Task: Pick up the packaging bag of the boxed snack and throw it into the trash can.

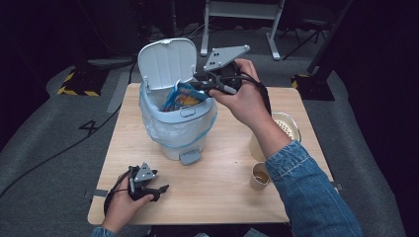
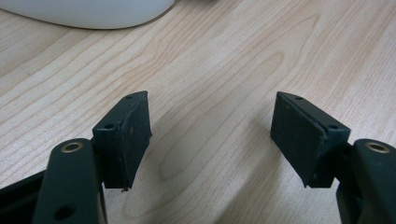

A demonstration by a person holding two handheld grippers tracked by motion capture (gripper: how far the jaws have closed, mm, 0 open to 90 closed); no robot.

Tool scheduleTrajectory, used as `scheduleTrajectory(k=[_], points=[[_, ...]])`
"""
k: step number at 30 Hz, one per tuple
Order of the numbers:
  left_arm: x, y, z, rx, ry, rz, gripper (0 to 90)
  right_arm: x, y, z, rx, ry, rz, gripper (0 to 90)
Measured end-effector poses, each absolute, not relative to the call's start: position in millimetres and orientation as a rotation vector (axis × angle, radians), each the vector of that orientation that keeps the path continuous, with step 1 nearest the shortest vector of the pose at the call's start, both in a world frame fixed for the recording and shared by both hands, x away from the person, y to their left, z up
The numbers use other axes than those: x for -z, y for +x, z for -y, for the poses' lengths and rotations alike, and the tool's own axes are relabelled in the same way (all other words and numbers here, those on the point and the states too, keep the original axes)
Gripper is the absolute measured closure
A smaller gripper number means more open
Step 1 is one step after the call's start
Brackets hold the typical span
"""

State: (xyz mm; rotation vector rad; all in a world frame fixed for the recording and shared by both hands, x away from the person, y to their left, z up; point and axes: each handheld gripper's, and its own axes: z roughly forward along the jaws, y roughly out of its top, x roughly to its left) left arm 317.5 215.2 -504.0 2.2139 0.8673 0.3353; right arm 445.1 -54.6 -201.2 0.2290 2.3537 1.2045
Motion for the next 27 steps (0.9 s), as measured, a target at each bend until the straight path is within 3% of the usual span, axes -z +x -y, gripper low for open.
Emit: scheduleTrajectory(k=[1,13,27], points=[[503.9,317.4,-215.2,-0.335,2.214,-0.868,29.1,203.3,446.1,53.9,-1.190,0.260,-2.330,54.9],[503.7,318.4,-215.7,-0.331,2.219,-0.861,28.2,214.0,424.6,106.7,-1.367,0.419,-2.336,33.1],[503.8,323.4,-220.8,-0.321,2.222,-0.858,26.8,245.8,380.4,195.5,-1.418,0.541,-2.311,24.8]])
